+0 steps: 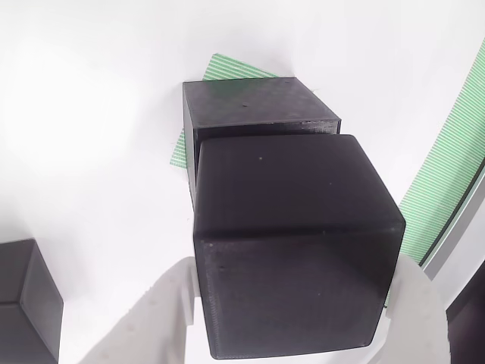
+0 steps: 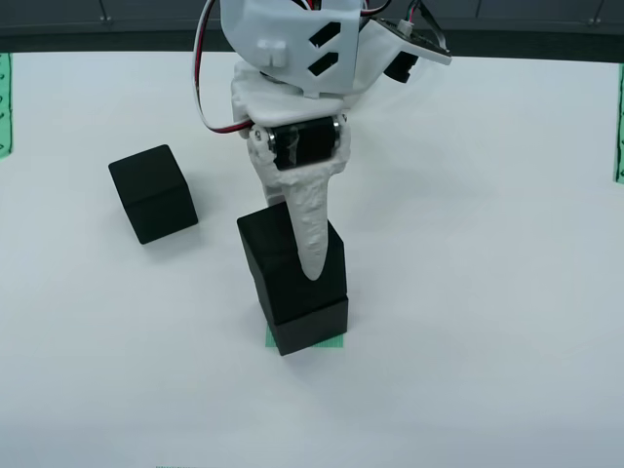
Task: Stack 3 Blocks on the chosen place.
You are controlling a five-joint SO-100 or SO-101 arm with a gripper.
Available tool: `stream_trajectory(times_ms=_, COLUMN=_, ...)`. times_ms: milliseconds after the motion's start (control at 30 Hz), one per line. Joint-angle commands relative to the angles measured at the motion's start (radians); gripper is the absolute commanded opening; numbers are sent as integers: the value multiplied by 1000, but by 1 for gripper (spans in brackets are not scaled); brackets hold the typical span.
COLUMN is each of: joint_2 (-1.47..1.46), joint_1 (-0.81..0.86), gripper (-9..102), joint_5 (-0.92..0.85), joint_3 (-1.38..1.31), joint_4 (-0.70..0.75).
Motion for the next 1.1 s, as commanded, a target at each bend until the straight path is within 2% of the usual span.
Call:
stream_trajectory(times_ms=0, joint_2=3, joint_1=9, gripper=28, joint_5=-5, joint_3=-31, joint_4=3)
stream_trajectory(times_ms=133, joint_2=2, joint_1=9, gripper=33, joint_5=-5, joint_3=-26, joint_4=3)
stream_trajectory(times_ms=533, joint_2=106, joint_1=67, gripper=34, joint_5=-44, joint_3=-25, joint_4=3)
stream_trajectory(times_ms=767, joint_2=285, joint_1=150, gripper=34, joint_5=-163, joint_3=98, joint_4=3)
stream_trajectory(times_ms=1067, joint_2=431, joint_1=382, gripper=34, joint_5=-400, joint_3=252, joint_4=3)
